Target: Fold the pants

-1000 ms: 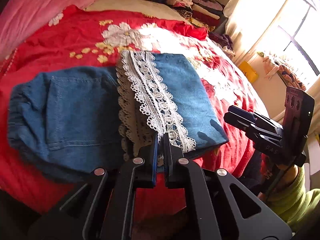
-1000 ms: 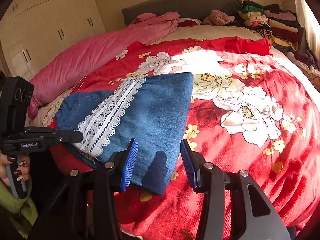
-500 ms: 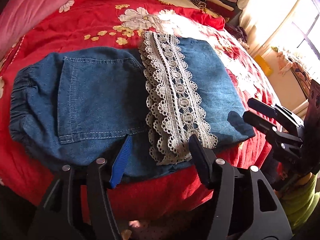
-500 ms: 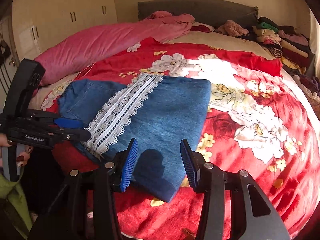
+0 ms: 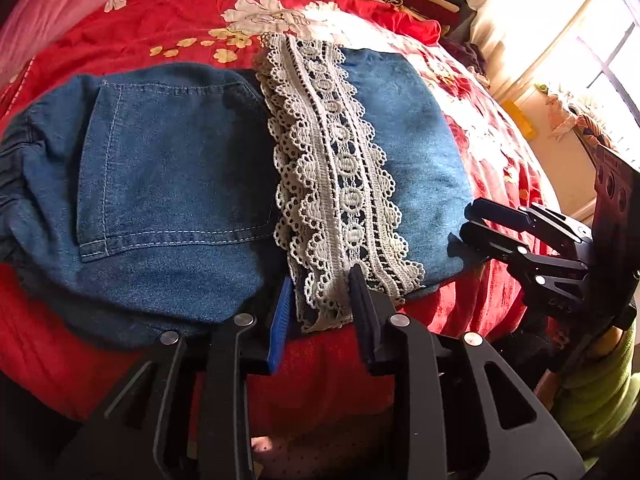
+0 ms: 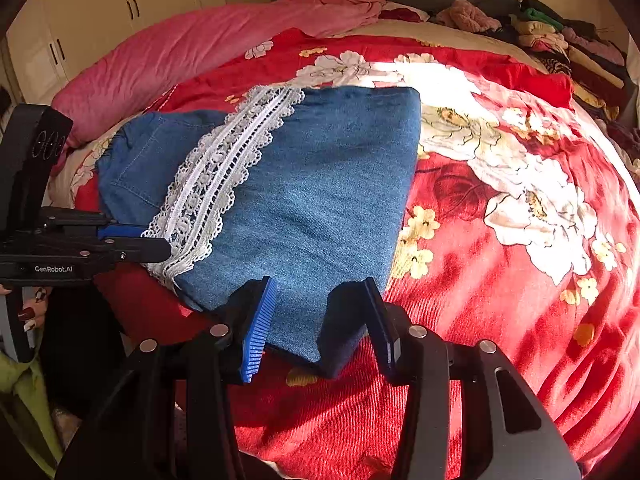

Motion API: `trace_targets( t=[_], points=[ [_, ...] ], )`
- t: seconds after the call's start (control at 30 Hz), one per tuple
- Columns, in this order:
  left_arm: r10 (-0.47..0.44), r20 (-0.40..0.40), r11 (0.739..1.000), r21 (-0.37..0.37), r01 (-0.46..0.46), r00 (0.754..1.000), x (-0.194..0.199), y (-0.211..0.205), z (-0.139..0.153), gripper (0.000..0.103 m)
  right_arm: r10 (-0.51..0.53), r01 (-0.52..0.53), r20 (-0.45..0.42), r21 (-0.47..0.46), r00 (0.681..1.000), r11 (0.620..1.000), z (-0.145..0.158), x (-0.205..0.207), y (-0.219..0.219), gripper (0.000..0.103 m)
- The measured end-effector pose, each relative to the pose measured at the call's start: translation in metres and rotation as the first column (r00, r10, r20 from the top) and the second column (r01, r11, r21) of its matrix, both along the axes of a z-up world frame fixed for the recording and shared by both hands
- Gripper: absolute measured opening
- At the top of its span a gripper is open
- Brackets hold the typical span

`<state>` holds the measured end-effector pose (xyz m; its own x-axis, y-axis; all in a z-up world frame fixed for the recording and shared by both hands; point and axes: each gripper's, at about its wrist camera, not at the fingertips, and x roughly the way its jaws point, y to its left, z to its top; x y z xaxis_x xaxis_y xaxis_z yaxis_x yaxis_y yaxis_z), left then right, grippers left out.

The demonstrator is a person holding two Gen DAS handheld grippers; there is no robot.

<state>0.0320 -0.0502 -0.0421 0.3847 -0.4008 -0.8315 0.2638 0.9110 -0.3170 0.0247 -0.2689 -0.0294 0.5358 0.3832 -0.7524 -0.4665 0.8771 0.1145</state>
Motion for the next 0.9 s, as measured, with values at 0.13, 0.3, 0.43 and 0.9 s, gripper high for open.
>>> trace_targets(
  t=[0.13,0.3,0.43,0.9],
  points=[
    [0.025,0.067,0.998,0.054,-0.028,0.997,-0.006,0.002,0.018,0.04,0.017,-0.019,0.081,0.028,0.997,0.999,0.017,-0.005,0.004,0.043],
    [0.013,0.127,0.989,0.144,-0.031,0.992,-0.008,-0.008,0.023,0.046,0.028,-0.028,-0.008,-0.04,1.0,0.999,-0.008,0.005,0.015,0.043],
    [-0.009,0.117,0.976,0.218,-0.017,0.993,-0.005,-0.016,0.003,0.052,0.017,-0.017,-0.06,-0.014,0.998,1.0,-0.022,0.011,0.01,0.045],
    [0.011,0.168,0.975,0.218,-0.048,0.986,-0.017,-0.005,0.027,0.073,-0.043,0.042,0.024,0.045,0.999,0.998,0.003,0.002,-0.007,0.076]
  ],
)
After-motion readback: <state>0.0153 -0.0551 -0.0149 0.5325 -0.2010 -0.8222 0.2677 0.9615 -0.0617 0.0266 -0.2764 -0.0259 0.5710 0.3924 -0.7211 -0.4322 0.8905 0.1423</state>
